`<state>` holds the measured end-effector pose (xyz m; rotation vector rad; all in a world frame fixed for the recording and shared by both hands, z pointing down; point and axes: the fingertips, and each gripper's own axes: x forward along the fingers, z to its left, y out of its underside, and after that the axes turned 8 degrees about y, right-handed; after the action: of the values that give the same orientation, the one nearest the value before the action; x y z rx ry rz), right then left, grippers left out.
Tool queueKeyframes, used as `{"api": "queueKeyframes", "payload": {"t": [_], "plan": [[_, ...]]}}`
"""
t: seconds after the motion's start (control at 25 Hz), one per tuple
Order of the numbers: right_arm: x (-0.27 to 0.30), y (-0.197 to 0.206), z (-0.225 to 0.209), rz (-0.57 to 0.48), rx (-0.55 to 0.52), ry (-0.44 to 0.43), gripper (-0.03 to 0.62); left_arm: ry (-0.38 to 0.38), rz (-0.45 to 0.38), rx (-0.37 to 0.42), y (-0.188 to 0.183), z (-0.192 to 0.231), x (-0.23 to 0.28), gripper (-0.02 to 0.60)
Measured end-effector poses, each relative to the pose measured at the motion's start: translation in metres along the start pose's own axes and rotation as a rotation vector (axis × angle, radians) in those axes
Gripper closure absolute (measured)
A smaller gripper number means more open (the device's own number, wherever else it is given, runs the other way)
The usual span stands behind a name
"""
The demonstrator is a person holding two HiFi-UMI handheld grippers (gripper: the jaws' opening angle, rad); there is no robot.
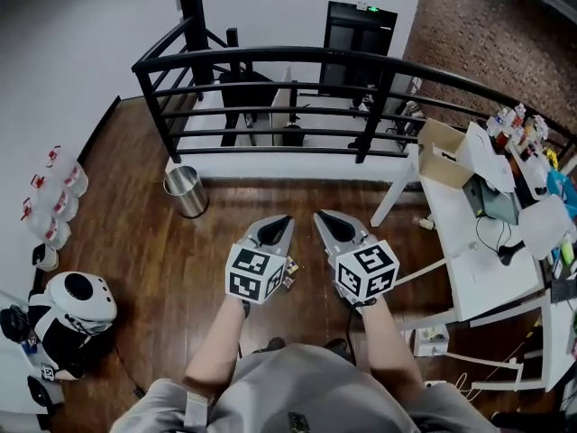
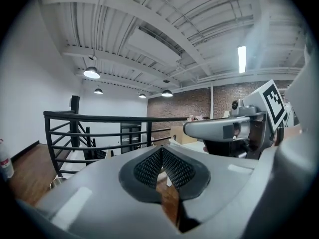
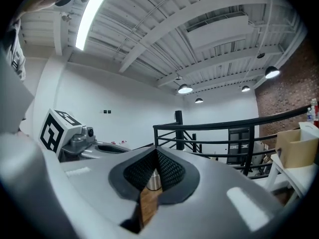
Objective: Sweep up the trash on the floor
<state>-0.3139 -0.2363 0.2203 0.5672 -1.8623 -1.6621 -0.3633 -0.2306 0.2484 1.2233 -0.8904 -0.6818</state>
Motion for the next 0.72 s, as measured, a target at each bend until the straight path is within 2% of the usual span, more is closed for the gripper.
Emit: {"api": "queueKeyframes", "payload": {"t": [0.72], "plan": [[-0.006,-0.005,0.015,-0.004,-0.013,-0.009,0.594,0.003,-0.006,0.036,-0.006,-0.003,-0.011,0.575]]}}
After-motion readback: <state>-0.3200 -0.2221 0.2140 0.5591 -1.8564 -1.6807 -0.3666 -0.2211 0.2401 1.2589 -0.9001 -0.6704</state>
